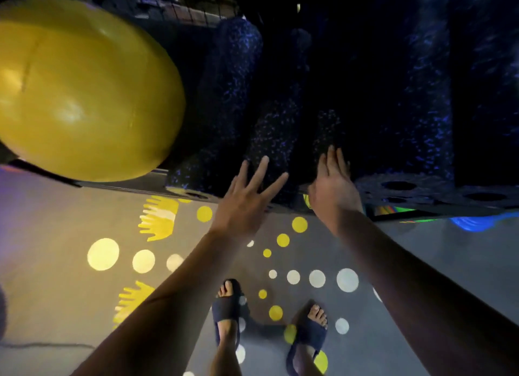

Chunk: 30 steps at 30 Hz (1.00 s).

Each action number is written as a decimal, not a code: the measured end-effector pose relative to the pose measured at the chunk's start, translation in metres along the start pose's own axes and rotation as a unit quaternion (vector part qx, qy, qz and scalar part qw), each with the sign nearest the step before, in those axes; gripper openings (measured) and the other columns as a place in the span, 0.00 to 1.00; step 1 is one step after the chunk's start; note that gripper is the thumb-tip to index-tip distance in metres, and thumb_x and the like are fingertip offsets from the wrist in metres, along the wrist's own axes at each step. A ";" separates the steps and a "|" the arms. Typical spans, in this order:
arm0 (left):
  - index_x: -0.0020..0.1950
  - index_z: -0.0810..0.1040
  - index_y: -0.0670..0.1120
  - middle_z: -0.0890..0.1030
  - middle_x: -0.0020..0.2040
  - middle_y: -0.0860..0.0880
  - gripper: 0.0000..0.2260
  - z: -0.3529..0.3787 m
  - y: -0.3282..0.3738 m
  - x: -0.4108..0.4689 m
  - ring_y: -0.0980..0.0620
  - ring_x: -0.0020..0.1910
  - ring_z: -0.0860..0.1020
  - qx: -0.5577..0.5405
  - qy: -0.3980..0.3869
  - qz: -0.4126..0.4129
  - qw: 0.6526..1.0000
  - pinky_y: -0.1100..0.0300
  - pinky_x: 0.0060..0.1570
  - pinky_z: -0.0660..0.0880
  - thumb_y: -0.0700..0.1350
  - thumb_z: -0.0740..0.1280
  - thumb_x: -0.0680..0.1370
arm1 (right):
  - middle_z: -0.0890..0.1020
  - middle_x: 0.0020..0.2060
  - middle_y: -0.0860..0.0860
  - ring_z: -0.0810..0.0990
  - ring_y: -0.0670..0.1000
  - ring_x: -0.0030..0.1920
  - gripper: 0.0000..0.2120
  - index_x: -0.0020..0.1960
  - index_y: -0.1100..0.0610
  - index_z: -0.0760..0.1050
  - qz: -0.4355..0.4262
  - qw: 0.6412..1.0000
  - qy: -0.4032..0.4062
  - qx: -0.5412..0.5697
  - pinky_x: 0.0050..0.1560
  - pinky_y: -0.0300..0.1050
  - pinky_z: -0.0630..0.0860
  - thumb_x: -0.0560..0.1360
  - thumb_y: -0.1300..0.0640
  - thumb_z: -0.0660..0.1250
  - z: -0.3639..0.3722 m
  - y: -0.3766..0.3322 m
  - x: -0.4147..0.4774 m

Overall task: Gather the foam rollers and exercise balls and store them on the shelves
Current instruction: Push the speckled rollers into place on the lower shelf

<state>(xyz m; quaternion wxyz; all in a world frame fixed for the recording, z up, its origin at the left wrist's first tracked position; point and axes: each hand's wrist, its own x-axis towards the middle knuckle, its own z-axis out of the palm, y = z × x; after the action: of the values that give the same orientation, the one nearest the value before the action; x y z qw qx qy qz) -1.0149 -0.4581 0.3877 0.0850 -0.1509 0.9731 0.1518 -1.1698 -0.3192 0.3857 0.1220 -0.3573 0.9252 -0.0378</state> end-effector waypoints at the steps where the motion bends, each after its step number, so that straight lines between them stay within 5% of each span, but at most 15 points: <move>1: 0.81 0.42 0.63 0.39 0.83 0.48 0.39 -0.004 0.000 0.009 0.36 0.81 0.45 0.014 -0.020 -0.009 1.000 0.42 0.74 0.65 0.47 0.66 0.81 | 0.54 0.80 0.64 0.49 0.60 0.81 0.33 0.79 0.69 0.56 0.006 1.000 -0.007 0.010 0.80 0.56 0.52 0.79 0.57 0.62 -0.003 -0.001 0.000; 8: 0.80 0.41 0.64 0.40 0.83 0.49 0.40 -0.024 -0.015 0.060 0.36 0.80 0.52 -0.025 -0.029 -0.046 0.998 0.47 0.60 0.77 0.40 0.65 0.82 | 0.71 0.72 0.65 0.67 0.64 0.75 0.28 0.69 0.70 0.73 0.035 0.994 0.027 0.102 0.73 0.60 0.68 0.70 0.61 0.61 -0.002 -0.006 0.004; 16: 0.81 0.40 0.63 0.39 0.83 0.47 0.43 -0.021 -0.012 0.067 0.35 0.80 0.51 0.000 -0.056 -0.058 0.997 0.48 0.58 0.79 0.33 0.62 0.79 | 0.62 0.78 0.62 0.58 0.60 0.80 0.30 0.75 0.68 0.66 0.053 0.994 -0.008 0.091 0.77 0.46 0.47 0.74 0.65 0.67 -0.002 -0.007 0.008; 18: 0.80 0.41 0.64 0.39 0.83 0.48 0.43 -0.026 -0.013 0.069 0.35 0.80 0.51 -0.010 -0.077 -0.062 0.995 0.47 0.59 0.78 0.36 0.65 0.80 | 0.55 0.80 0.60 0.51 0.57 0.81 0.30 0.78 0.66 0.60 0.061 0.994 -0.030 0.081 0.77 0.45 0.42 0.77 0.64 0.63 -0.003 -0.010 0.010; 21: 0.80 0.42 0.64 0.41 0.83 0.50 0.43 -0.042 -0.021 0.070 0.39 0.81 0.49 -0.042 -0.121 -0.039 0.991 0.43 0.74 0.64 0.49 0.71 0.78 | 0.46 0.81 0.60 0.44 0.58 0.82 0.32 0.81 0.65 0.51 0.068 0.995 -0.073 -0.001 0.79 0.53 0.45 0.80 0.62 0.58 -0.007 -0.019 0.009; 24: 0.82 0.48 0.60 0.58 0.81 0.47 0.40 -0.061 -0.044 0.046 0.44 0.81 0.53 -0.032 0.000 0.007 0.999 0.42 0.78 0.54 0.56 0.70 0.77 | 0.45 0.82 0.58 0.43 0.55 0.82 0.36 0.81 0.63 0.48 0.088 0.991 -0.102 0.014 0.80 0.51 0.46 0.78 0.61 0.61 -0.022 -0.025 0.009; 27: 0.77 0.65 0.53 0.72 0.65 0.43 0.37 -0.074 -0.072 0.001 0.39 0.67 0.68 -0.062 0.141 -0.148 0.977 0.45 0.67 0.68 0.65 0.71 0.72 | 0.59 0.80 0.58 0.55 0.55 0.81 0.31 0.78 0.64 0.61 0.114 0.987 -0.067 0.092 0.79 0.48 0.54 0.76 0.63 0.62 -0.041 -0.029 -0.008; 30: 0.75 0.61 0.46 0.68 0.66 0.39 0.53 -0.071 -0.082 -0.028 0.35 0.63 0.69 -0.155 0.038 -0.387 0.908 0.42 0.61 0.71 0.69 0.77 0.59 | 0.74 0.70 0.64 0.71 0.63 0.73 0.25 0.69 0.69 0.73 0.090 0.986 0.009 0.142 0.72 0.51 0.66 0.74 0.63 0.63 -0.053 -0.040 -0.045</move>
<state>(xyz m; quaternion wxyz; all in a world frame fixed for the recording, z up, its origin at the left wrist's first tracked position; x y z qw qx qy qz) -0.9709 -0.5481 0.4386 0.0754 -0.5327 0.8050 0.2501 -1.1253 -0.3194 0.4526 0.1658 -0.2515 0.9399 -0.1608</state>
